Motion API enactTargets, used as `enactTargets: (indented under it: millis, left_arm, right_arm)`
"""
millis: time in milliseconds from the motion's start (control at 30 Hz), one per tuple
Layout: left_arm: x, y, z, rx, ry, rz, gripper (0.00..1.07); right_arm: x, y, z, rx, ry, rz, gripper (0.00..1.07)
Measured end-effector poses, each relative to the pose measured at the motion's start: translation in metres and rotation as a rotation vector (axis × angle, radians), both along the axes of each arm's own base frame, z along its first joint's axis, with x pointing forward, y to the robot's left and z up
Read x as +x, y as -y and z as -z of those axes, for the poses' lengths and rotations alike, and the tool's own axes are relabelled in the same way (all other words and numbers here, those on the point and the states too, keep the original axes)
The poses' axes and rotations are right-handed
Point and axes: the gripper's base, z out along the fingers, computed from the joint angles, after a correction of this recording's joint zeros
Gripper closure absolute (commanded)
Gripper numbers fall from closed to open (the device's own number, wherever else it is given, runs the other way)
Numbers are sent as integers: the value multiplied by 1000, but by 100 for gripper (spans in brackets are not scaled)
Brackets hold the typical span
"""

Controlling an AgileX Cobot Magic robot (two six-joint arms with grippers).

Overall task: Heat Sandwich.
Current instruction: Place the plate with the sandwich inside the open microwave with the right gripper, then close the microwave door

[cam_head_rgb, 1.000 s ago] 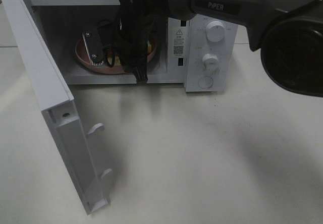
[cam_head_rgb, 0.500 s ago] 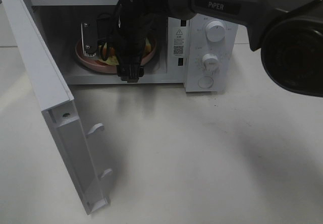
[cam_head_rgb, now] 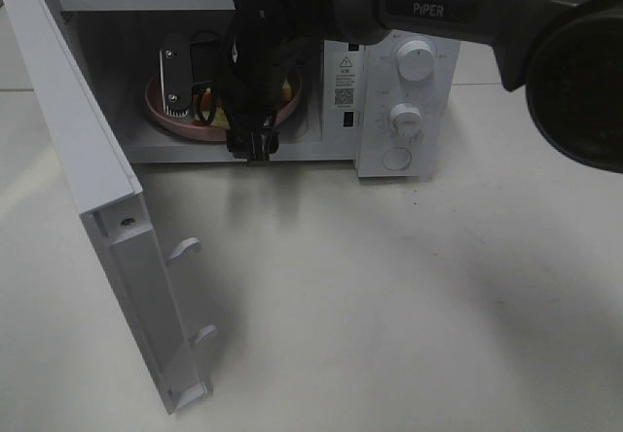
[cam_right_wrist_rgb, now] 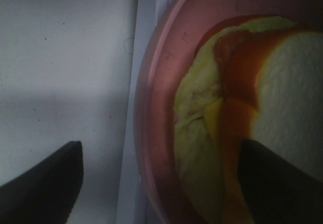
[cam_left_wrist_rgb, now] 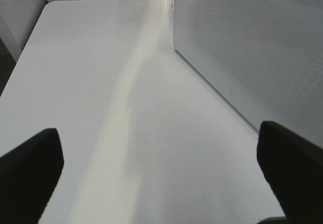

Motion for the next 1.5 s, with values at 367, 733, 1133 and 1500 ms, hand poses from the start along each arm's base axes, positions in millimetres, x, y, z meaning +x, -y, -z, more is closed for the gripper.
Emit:
enactTargets:
  millis: [367, 733, 1133, 1500]
  left_arm:
    - [0, 0, 0, 0, 0, 0, 5]
    - [0, 0, 0, 0, 0, 0, 5]
    - [0, 0, 0, 0, 0, 0, 5]
    - [0, 0, 0, 0, 0, 0, 5]
  right_arm:
    - [-19, 15, -2, 30, 38, -20, 31]
    - [-54, 42, -12, 31, 43, -40, 31]
    - [-98, 78, -37, 76, 6, 45, 31]
    - [-131, 106, -53, 139, -32, 161, 31]
